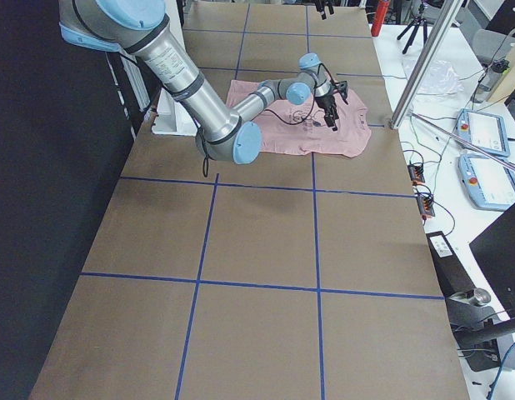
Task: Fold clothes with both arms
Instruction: 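Open the right gripper and raise the right arm away from the shirt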
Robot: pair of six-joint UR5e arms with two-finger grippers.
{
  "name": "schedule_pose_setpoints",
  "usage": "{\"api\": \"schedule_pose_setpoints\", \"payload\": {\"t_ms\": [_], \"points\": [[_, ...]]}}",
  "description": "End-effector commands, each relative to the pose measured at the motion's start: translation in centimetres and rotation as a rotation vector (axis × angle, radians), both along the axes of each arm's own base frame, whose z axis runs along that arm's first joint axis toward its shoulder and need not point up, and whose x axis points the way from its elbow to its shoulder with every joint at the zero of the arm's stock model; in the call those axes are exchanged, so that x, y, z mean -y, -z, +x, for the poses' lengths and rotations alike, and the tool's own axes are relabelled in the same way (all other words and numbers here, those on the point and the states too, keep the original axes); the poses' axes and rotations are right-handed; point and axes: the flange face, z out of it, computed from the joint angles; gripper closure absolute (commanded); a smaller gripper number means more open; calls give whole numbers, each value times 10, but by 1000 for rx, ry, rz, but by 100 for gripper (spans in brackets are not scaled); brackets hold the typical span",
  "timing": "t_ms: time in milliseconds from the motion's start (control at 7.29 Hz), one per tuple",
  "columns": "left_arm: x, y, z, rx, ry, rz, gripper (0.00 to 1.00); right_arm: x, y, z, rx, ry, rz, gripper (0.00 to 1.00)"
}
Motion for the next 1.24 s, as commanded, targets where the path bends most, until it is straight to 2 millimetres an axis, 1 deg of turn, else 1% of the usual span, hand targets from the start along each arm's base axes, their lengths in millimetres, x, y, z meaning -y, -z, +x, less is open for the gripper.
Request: {"api": "schedule_pose_setpoints", "payload": {"t_ms": [0, 137, 275, 412, 549, 686, 824, 961, 1098], "points": [[0, 13, 69, -38, 69, -110, 0, 44, -13, 82, 9, 142, 8, 0], [2, 23, 104, -55, 134, -166, 8, 49, -42, 145, 38, 193, 4, 0], [0, 27, 135, -64, 187, -204, 16, 52, -72, 216, 43, 267, 38, 0], [12, 17, 148, -42, 221, -227, 22, 49, -107, 275, 53, 328, 48, 0], [25, 4, 167, -20, 257, -260, 28, 41, -121, 292, 52, 330, 46, 0], [26, -5, 201, 12, 302, -265, 28, 40, -119, 293, 55, 325, 47, 0], [25, -17, 225, 42, 324, -260, 29, 40, -121, 292, 54, 322, 43, 0], [23, -21, 238, 55, 328, -257, 32, 40, -122, 292, 53, 322, 40, 0], [20, -21, 242, 57, 322, -258, 38, 40, -122, 292, 54, 322, 41, 0]]}}
